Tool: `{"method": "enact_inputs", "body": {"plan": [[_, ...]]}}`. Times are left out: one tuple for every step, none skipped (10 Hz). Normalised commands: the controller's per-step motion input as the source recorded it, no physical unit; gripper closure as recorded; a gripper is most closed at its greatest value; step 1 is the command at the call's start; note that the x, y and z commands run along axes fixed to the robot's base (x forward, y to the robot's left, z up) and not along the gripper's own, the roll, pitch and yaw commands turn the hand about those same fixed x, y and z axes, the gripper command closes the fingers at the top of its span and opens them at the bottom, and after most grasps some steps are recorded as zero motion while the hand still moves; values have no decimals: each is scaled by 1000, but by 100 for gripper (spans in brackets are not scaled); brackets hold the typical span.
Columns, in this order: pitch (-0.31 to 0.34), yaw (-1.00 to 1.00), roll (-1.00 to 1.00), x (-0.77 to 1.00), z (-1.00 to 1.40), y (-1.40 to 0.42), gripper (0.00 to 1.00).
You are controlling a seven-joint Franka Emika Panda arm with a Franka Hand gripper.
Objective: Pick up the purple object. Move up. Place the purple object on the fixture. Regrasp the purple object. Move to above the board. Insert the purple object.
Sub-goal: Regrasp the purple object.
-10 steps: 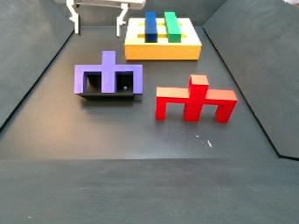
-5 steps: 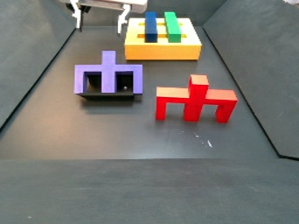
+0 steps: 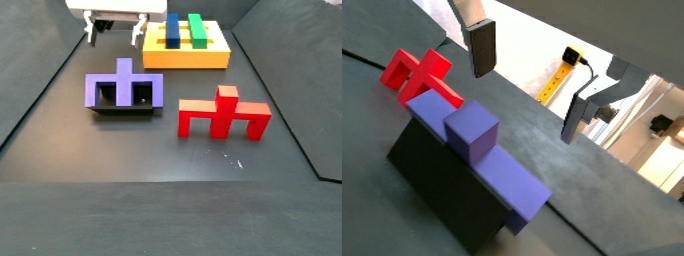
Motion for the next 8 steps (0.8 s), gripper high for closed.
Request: {"method": "enact_inputs", "body": {"plan": [[289, 240, -294, 37, -251, 0, 0], [186, 294, -217, 0, -226, 0, 0], [9, 440, -123, -83, -89, 0, 0], [0, 494, 0, -160, 0, 29, 0], [0, 351, 0, -46, -131, 0, 0], [-69, 243, -9, -34, -391, 49, 0], [-103, 223, -66, 0, -380, 9, 0], [-51, 157, -34, 0, -351, 0, 0]]}}
